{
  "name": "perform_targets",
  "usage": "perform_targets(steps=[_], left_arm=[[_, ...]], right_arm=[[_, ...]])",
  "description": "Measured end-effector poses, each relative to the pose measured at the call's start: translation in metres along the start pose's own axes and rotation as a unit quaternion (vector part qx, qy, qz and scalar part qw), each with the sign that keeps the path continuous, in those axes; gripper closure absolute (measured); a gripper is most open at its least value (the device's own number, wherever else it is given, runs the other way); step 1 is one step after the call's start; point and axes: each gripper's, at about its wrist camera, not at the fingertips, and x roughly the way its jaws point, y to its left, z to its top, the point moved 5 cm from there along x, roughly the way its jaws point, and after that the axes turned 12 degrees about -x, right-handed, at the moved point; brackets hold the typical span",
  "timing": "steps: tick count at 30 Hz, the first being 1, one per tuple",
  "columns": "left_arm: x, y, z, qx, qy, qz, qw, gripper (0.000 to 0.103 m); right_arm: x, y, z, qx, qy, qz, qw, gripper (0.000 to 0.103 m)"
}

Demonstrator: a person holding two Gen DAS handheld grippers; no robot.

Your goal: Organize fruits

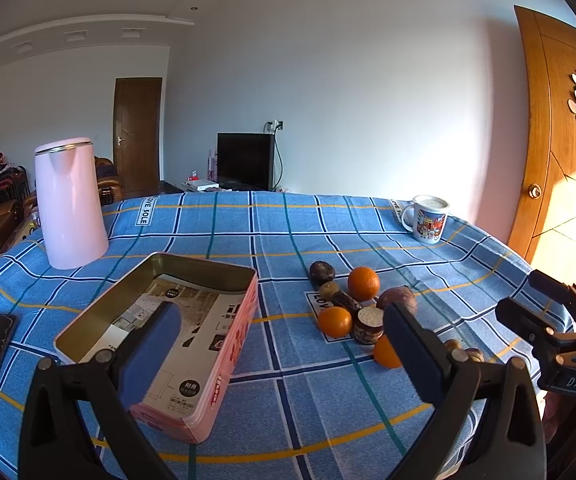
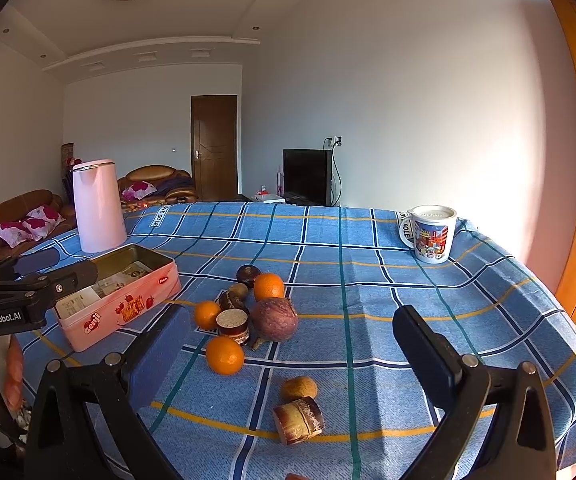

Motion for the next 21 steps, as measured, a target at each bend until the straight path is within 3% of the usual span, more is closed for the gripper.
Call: perform_targets(steps=[21], left_arm=[[-0.0010, -0.0009, -0.0024, -0.001, 0.002, 0.000, 1.0000, 0.000]], right_arm=[[0.0027, 0.0033, -0.0042, 0.000, 0.008, 0.009, 1.000, 0.001]])
